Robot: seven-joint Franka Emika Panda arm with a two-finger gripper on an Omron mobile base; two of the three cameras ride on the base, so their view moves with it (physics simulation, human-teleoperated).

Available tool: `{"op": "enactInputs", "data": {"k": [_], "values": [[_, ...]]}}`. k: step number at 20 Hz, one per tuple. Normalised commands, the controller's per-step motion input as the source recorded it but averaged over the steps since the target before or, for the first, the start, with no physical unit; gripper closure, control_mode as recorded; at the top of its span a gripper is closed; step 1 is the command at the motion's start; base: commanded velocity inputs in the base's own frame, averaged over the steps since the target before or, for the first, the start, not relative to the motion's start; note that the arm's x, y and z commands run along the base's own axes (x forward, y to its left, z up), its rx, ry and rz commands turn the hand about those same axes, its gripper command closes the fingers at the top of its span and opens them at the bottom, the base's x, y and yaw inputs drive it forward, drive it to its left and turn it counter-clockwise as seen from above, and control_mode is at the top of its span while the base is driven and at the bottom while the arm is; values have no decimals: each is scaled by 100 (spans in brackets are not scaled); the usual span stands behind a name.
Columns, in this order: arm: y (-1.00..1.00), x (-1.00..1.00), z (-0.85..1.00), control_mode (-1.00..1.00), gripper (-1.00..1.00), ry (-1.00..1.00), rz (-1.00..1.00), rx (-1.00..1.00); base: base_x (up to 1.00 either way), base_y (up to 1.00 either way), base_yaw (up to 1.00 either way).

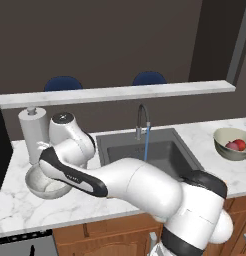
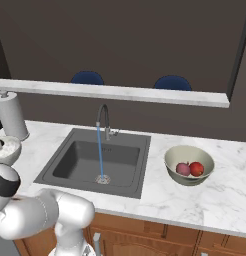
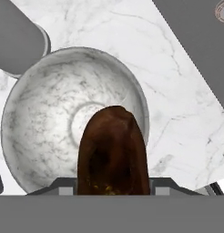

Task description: Pick the onions from the sink and place them in one bowl. Place the sweet potato in the other bowl. Then turn off the sink faucet.

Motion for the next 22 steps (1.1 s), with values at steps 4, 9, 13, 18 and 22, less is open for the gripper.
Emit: {"op": "enactInputs", "data": {"k": [4, 9, 13, 18, 22], "values": [[20, 6, -12, -100, 100, 8, -7, 0, 0, 0, 0], [26, 1, -22, -100, 100, 0, -6, 0, 0, 0, 0], [9, 1, -19, -100, 100, 0, -6, 0, 0, 0, 0], [-1, 3, -14, -100, 100, 0, -5, 0, 0, 0, 0], [-7, 0, -15, -100, 100, 0, -3, 0, 0, 0, 0]]}}
